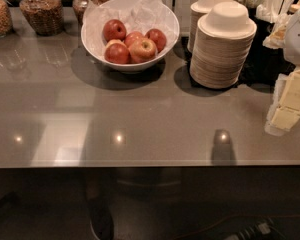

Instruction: Pick apple from white bowl

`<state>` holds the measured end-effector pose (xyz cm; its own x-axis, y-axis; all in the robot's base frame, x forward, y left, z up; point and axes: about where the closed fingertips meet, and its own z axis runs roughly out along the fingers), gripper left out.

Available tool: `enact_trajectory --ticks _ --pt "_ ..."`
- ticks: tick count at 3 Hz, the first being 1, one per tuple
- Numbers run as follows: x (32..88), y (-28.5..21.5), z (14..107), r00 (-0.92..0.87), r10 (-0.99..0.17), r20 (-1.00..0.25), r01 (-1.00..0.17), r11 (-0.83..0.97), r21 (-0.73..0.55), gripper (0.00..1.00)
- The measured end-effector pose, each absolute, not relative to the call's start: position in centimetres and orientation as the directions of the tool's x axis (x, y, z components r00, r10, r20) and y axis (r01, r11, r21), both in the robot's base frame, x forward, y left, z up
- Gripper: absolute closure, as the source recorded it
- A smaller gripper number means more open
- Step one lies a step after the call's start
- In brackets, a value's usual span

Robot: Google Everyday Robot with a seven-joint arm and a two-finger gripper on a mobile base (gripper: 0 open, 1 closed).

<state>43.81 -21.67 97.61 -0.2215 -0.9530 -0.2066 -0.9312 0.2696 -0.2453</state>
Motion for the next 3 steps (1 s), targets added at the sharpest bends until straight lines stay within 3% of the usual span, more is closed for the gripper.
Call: enact_trajectory --ticks 2,3 --pt "44.5 -20.8 97.9 -0.196 -0.953 -0.232 -0.927 0.257 -0.274 0.00" --pt "48.2 -16.6 99.9 -0.084 -0.941 -0.327 -0.902 0.211 -0.377 0.00"
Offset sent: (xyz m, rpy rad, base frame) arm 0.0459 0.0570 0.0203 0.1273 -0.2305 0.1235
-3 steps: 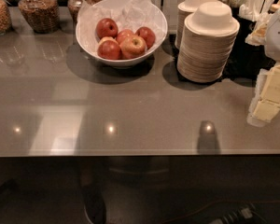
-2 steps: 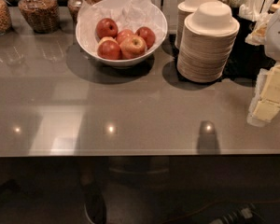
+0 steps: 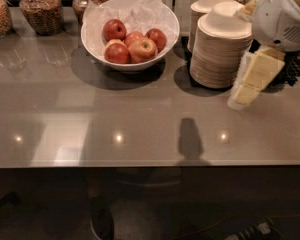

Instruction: Pick apple from white bowl

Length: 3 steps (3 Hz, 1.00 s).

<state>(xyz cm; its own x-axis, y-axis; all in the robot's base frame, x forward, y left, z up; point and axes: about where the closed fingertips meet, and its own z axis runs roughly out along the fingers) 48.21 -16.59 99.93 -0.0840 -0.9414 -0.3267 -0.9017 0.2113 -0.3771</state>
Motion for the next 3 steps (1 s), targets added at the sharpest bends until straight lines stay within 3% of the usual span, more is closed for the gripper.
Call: enact_trajectory --ticks 2,3 --pt "55.4 -10.8 102.1 0.046 -0.898 -0.439 -0.857 0.190 -0.479 0.00" --pt "58.7 -8.3 102.0 0.023 -0.880 -0.475 -0.835 0.244 -0.493 0.00"
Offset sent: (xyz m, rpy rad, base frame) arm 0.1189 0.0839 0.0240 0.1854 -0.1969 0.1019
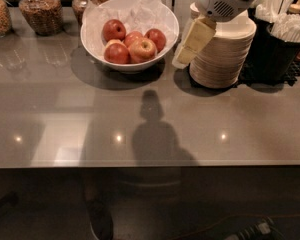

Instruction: Pick apple from white bowl

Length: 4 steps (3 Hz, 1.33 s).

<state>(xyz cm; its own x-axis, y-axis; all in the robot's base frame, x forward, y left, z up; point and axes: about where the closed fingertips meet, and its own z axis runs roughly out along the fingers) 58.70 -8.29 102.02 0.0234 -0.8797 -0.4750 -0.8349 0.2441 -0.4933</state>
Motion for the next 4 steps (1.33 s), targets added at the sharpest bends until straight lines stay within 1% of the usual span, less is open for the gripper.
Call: enact_trajectory --ticks 1,2,3,4 --pt "58.7 -8.3 102.0 0.023 -0.880 -0.475 -0.835 0.245 -0.493 0.00" --pt "60.3 -8.4 101.7 -0.029 -0.876 -0.482 -0.817 0.299 -0.494 0.00" --pt "63.3 -8.2 100.5 -0.109 -0.852 -0.511 -0.788 0.387 -0.478 0.00" --pt "65.9 -7.7 99.3 -0.173 -0.817 -0.549 -0.764 0.463 -0.449 0.04"
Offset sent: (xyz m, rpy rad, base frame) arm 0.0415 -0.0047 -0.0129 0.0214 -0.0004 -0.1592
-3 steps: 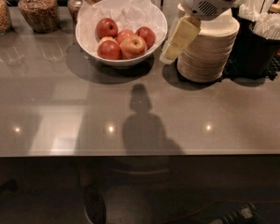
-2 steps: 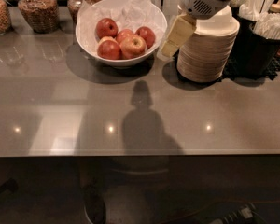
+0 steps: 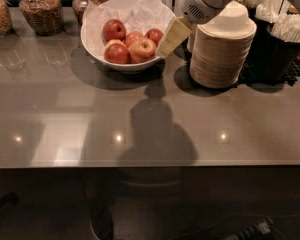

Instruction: Pick apple from white bowl

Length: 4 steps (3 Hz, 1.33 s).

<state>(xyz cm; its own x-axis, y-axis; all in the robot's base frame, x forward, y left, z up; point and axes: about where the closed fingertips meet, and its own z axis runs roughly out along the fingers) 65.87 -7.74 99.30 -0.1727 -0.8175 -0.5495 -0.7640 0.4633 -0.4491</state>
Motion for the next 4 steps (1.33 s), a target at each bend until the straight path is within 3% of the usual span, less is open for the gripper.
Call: enact_trajectory --ticks 4 --pt "71.1 -3.7 96.1 -0.206 -0.727 -0.655 -0.761 0.539 -0.360 0.15"
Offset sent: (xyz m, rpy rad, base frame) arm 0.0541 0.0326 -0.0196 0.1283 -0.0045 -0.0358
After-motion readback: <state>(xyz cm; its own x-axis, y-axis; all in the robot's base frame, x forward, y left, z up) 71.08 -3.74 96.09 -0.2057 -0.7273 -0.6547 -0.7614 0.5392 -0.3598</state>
